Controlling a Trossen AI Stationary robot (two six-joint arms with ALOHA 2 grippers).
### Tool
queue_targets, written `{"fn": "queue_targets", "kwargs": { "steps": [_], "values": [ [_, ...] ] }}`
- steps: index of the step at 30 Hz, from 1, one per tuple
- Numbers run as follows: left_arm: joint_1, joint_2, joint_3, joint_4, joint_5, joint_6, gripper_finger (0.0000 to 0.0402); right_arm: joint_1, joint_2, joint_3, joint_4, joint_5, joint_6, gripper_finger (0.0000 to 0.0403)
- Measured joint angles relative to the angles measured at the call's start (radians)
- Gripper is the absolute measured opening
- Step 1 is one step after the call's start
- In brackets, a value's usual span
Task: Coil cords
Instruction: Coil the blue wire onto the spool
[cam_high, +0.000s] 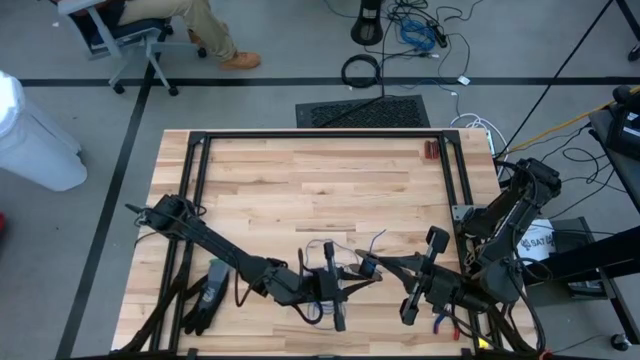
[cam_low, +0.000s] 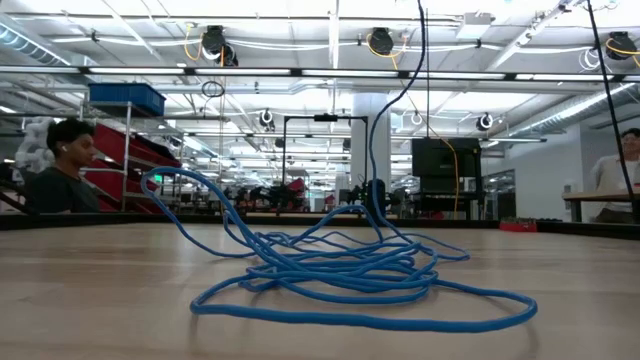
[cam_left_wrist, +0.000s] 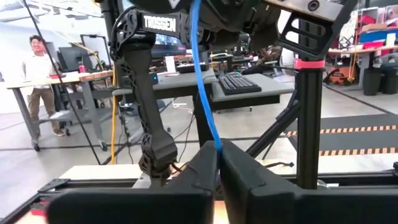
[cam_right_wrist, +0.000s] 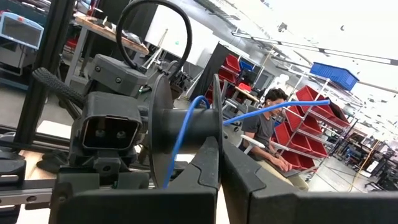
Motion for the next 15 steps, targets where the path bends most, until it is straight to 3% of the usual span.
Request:
{"fn": "queue_targets", "kwargs": {
  "steps": [15],
  "values": [
    [0.002,-0.005,0.001,-0.175,-0.139,0.029,0.0003,0.017,0.000,-0.001,-0.003,0.007,0.000,0.0000]
  ]
}}
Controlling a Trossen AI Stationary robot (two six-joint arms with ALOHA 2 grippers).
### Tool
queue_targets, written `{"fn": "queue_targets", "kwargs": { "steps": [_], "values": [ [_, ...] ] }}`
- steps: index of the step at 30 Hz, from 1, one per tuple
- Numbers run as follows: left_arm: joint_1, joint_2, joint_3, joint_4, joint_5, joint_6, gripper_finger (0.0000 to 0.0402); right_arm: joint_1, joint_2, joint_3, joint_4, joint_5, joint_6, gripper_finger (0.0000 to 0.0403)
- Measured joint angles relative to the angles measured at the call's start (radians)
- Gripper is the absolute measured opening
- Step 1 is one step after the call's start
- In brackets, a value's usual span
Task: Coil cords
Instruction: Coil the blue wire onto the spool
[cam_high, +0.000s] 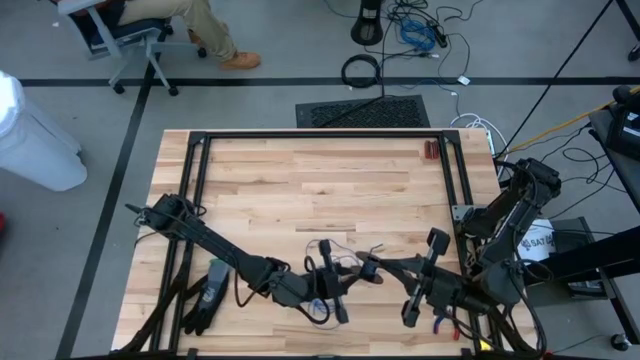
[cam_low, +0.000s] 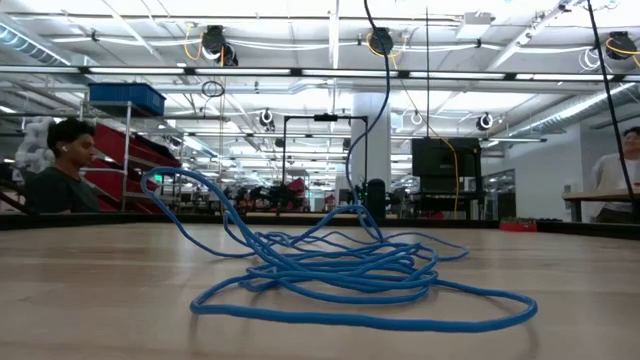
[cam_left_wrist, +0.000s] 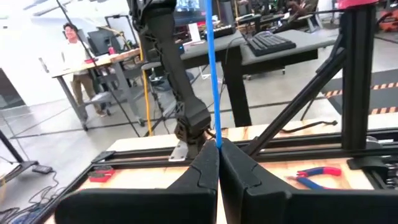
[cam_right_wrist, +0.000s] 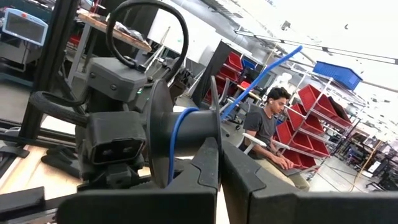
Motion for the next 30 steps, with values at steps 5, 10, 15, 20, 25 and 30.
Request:
{"fn": "queue_targets", "kwargs": {
  "steps": [5,10,15,20,25,30],
  "values": [
    [0.000,0.000,0.000,-0.005,-0.065,0.053,0.0002,0.000,0.000,0.000,0.001,0.000,0.000,0.0000],
    [-0.007,-0.006,0.000,-0.022,-0.106,0.067,0.0002,0.000,0.000,0.000,0.004,0.004,0.000,0.0000],
    [-0.035,-0.035,0.000,-0.053,-0.179,0.104,0.0002,0.003,0.000,0.000,0.007,0.027,-0.001,0.0000],
    [-0.066,-0.081,-0.002,-0.118,-0.222,0.115,0.0002,0.003,-0.001,0.001,0.006,0.036,0.000,0.0000],
    [-0.091,-0.126,-0.002,-0.209,-0.296,0.113,0.0002,0.010,0.000,0.001,0.000,0.038,0.003,0.0000],
    [-0.119,-0.155,-0.002,-0.239,-0.334,0.110,0.0002,0.017,0.000,0.001,-0.005,0.040,0.002,0.0000]
  ]
}}
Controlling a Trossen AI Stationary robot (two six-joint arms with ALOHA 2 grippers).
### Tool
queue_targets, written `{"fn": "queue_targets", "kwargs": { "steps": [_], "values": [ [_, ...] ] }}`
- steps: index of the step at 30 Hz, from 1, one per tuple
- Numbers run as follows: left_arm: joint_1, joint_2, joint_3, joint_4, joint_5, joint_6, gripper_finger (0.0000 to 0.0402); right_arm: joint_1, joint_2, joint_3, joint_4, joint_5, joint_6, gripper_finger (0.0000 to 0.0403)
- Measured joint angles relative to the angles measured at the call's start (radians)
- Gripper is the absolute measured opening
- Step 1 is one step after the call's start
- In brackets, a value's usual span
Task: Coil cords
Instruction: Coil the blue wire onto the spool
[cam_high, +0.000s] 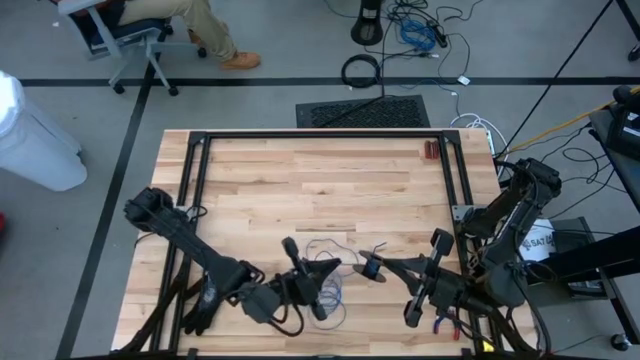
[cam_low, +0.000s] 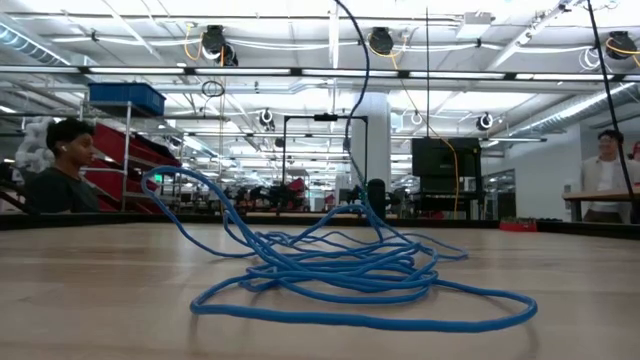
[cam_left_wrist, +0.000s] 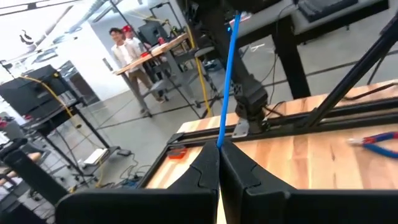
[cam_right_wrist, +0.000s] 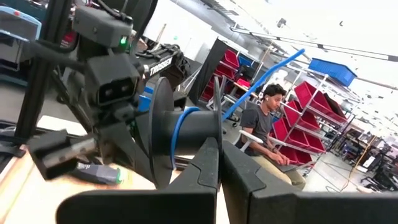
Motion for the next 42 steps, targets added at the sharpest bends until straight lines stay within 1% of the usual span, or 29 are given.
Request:
{"fn": "queue_targets", "kwargs": {
  "steps": [12,15,18,21,25,27,32,37,39,42],
  "values": [
    [-0.041,-0.019,0.000,0.004,-0.004,0.002,0.0002,-0.001,0.000,0.000,-0.042,-0.002,0.010,0.0000],
    [-0.045,-0.023,0.000,0.002,-0.003,0.001,0.0002,-0.001,0.000,0.000,-0.052,-0.028,0.026,0.0000],
    [-0.045,-0.023,0.000,-0.013,0.051,0.001,0.0010,-0.001,0.000,0.000,-0.060,-0.041,0.036,0.0000],
    [-0.045,-0.023,0.000,-0.029,0.103,-0.009,0.0033,-0.001,0.000,0.000,-0.060,-0.042,0.036,0.0000],
    [-0.042,-0.023,0.000,-0.066,0.112,-0.059,0.0063,-0.001,0.000,0.000,-0.059,-0.042,0.031,0.0000],
    [-0.038,-0.023,0.000,-0.093,0.136,-0.086,0.0071,-0.001,0.000,0.000,-0.058,-0.042,0.031,0.0000],
    [-0.009,-0.022,0.000,-0.168,0.267,-0.212,0.0077,-0.001,0.000,0.000,-0.058,-0.043,0.029,0.0000],
    [0.025,-0.003,0.000,-0.191,0.402,-0.291,0.0082,-0.001,-0.002,0.000,-0.058,-0.043,0.024,0.0000],
    [0.031,0.009,0.000,-0.190,0.419,-0.308,0.0096,-0.001,-0.008,0.000,-0.058,-0.043,0.025,0.0000],
    [0.037,0.023,0.000,-0.190,0.419,-0.315,0.0127,0.007,-0.018,0.000,-0.057,-0.042,0.025,0.0000]
  ]
}}
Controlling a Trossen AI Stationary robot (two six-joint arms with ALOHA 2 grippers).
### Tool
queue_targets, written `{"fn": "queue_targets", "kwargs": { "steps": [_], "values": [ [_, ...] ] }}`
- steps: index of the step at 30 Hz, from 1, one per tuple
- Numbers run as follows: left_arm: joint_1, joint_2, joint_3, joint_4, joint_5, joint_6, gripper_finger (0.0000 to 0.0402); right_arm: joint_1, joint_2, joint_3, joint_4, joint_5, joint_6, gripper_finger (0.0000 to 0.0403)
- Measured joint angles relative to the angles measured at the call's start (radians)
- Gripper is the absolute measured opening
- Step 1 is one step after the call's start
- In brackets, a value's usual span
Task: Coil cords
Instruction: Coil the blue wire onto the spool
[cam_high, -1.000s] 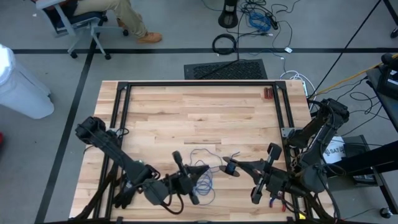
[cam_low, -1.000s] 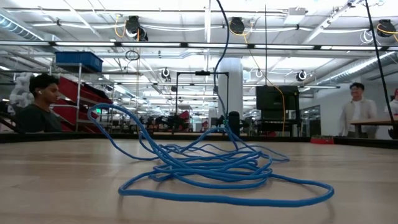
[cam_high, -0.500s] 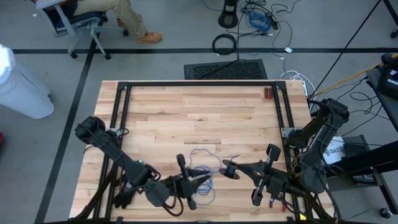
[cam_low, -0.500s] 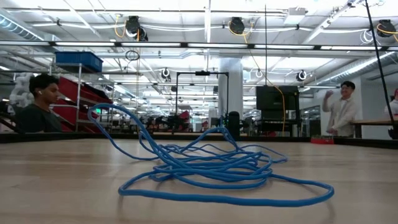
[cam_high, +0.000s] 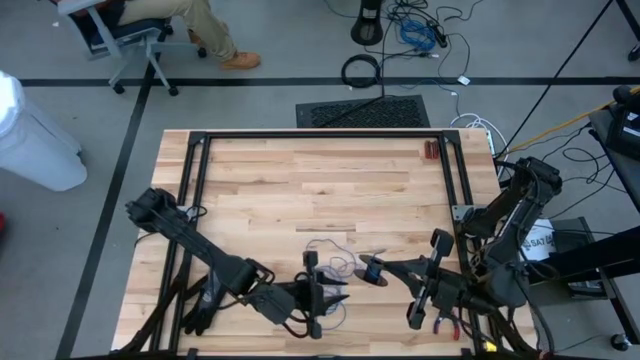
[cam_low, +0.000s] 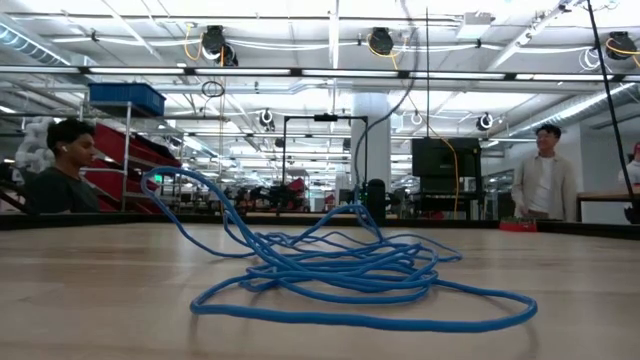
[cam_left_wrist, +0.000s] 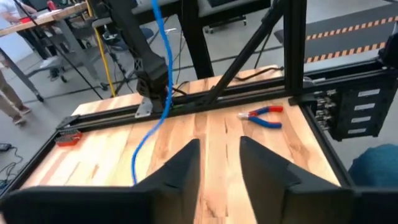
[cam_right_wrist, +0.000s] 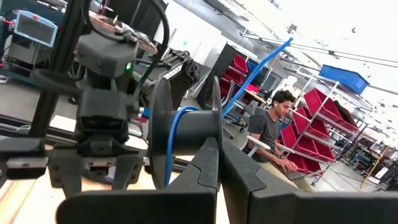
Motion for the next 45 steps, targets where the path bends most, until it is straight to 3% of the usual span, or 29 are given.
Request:
{"fn": "queue_targets", "kwargs": {
  "steps": [6,9,12,20,26,45],
  "values": [
    [0.002,0.011,0.000,-0.002,0.020,-0.001,0.0181,0.026,-0.002,0.000,-0.001,0.034,-0.004,0.0000],
    [0.002,0.011,0.000,-0.021,0.115,-0.029,0.0187,0.036,-0.005,0.000,0.000,0.051,-0.015,0.0000],
    [0.004,0.011,0.000,-0.033,0.135,-0.050,0.0187,0.044,-0.014,0.000,0.000,0.051,-0.009,0.0000],
    [0.028,0.026,0.001,-0.033,0.123,-0.052,0.0187,0.058,-0.017,0.000,0.000,0.052,-0.010,0.0000],
    [0.039,0.039,0.002,-0.036,0.002,-0.048,0.0187,0.058,-0.021,0.000,0.001,0.053,-0.006,0.0000],
    [0.071,0.075,0.001,-0.035,-0.021,-0.051,0.0187,0.058,-0.021,0.000,0.000,0.049,-0.004,0.0000]
  ]
}}
